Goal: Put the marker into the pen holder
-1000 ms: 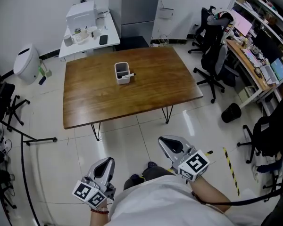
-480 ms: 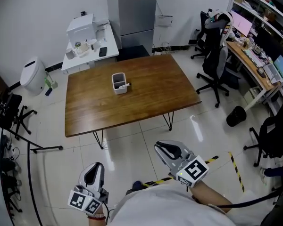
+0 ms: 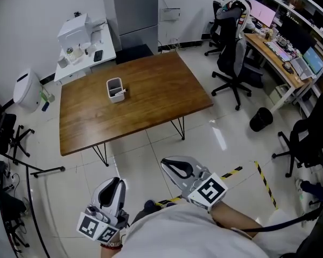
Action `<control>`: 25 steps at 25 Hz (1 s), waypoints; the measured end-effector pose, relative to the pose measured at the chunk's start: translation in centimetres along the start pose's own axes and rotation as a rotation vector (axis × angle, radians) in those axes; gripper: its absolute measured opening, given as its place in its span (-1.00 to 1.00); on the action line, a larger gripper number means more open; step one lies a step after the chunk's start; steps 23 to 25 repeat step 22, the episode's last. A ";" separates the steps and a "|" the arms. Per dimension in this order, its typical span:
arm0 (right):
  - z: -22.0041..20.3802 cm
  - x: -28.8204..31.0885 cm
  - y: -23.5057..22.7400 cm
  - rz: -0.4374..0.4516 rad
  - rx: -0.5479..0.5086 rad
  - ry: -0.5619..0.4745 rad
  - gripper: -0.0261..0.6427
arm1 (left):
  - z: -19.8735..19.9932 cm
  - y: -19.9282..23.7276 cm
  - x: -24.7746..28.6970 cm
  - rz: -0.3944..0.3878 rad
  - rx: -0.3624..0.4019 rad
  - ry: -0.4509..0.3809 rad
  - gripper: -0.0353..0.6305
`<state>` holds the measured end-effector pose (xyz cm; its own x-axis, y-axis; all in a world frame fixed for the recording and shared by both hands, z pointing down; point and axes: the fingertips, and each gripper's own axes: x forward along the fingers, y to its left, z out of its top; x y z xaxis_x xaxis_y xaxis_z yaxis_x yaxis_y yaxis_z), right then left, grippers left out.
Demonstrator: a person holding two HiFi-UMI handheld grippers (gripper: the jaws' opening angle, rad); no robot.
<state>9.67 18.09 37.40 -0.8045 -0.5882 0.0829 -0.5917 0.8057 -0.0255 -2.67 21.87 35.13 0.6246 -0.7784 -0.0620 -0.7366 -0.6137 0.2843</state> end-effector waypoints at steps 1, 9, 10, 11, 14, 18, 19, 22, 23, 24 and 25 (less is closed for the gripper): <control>0.0 -0.1 0.0 0.001 0.011 0.003 -0.90 | -0.1 -0.6 0.4 -0.012 0.009 0.007 -0.82; -1.4 -0.5 -0.4 -0.003 0.024 0.037 -0.91 | -1.9 -1.8 1.3 -0.054 -0.008 0.054 -0.82; -1.8 -0.3 -0.5 -0.002 0.016 0.046 -0.91 | -2.0 -1.6 1.3 -0.057 -0.012 0.057 -0.82; -2.3 -0.1 -0.6 -0.001 0.007 0.057 -0.91 | -2.0 -1.5 1.3 -0.059 -0.014 0.060 -0.82; -3.4 0.6 -0.9 0.003 0.016 0.085 -0.91 | -2.2 -1.0 1.4 -0.061 -0.019 0.070 -0.82; -3.8 0.5 -0.1 0.016 0.042 0.108 -0.91 | -2.7 -1.3 0.7 -0.052 -0.033 0.079 -0.82; -3.8 0.4 0.2 0.024 0.049 0.115 -0.91 | -2.7 -1.5 0.5 -0.053 -0.041 0.078 -0.82; -3.6 -0.5 1.3 0.037 0.064 0.135 -0.92 | -3.1 -2.8 -0.1 -0.068 -0.067 0.079 -0.82; -3.6 -0.5 1.3 0.037 0.064 0.135 -0.92 | -3.1 -2.8 -0.1 -0.068 -0.067 0.079 -0.82; -3.6 -0.5 1.3 0.037 0.064 0.135 -0.92 | -3.1 -2.8 -0.1 -0.068 -0.067 0.079 -0.82; -3.6 -0.5 1.3 0.037 0.064 0.135 -0.92 | -3.1 -2.8 -0.1 -0.068 -0.067 0.079 -0.82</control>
